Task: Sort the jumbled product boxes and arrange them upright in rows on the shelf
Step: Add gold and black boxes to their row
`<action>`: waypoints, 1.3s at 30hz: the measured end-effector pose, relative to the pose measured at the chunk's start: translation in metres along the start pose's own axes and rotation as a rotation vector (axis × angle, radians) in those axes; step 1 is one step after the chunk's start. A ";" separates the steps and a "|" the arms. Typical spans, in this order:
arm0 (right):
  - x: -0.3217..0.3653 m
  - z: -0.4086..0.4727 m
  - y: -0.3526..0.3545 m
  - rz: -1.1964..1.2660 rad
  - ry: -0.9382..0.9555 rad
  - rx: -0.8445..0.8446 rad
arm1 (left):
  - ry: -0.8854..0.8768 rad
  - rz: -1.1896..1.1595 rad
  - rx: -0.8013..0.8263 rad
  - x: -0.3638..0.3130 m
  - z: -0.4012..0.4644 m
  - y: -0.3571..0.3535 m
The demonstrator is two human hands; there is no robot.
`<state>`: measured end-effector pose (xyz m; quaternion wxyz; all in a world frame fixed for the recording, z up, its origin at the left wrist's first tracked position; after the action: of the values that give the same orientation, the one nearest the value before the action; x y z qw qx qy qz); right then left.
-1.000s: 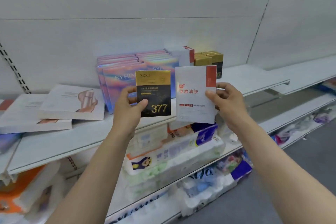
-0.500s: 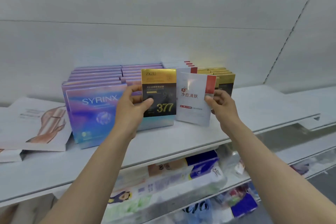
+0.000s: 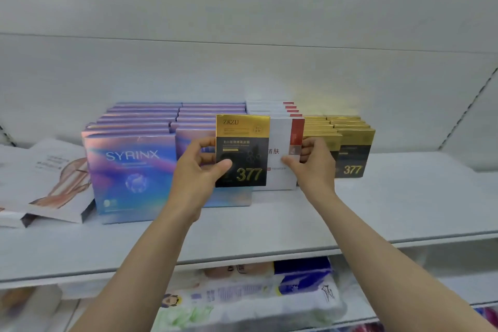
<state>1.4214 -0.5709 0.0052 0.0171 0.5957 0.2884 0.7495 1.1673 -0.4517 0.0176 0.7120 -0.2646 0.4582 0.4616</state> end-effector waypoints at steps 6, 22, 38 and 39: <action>0.009 0.022 0.020 0.077 0.076 0.191 | -0.006 -0.025 -0.085 -0.009 -0.009 -0.055; -0.065 0.161 0.162 0.382 0.005 0.459 | -0.476 0.807 -0.008 -0.034 0.005 -0.257; -0.083 0.156 0.122 0.195 0.102 0.384 | -0.533 1.107 0.070 -0.017 0.019 -0.258; -0.082 0.153 0.122 0.180 0.120 0.366 | -0.531 1.108 0.073 -0.017 0.018 -0.258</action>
<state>1.6225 -0.6394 0.0068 -0.1755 0.5665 0.3659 0.7172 1.4047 -0.5562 0.0292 0.4647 0.1613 0.3500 0.7972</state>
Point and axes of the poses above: each hand's wrist, its own z-axis towards the middle knuckle, its own y-axis out of the back of the hand, x = y × z, the point moved 9 cm from there along z, towards the middle knuckle, and after that the axes turned 14 degrees about -y, right-handed, at the moved point
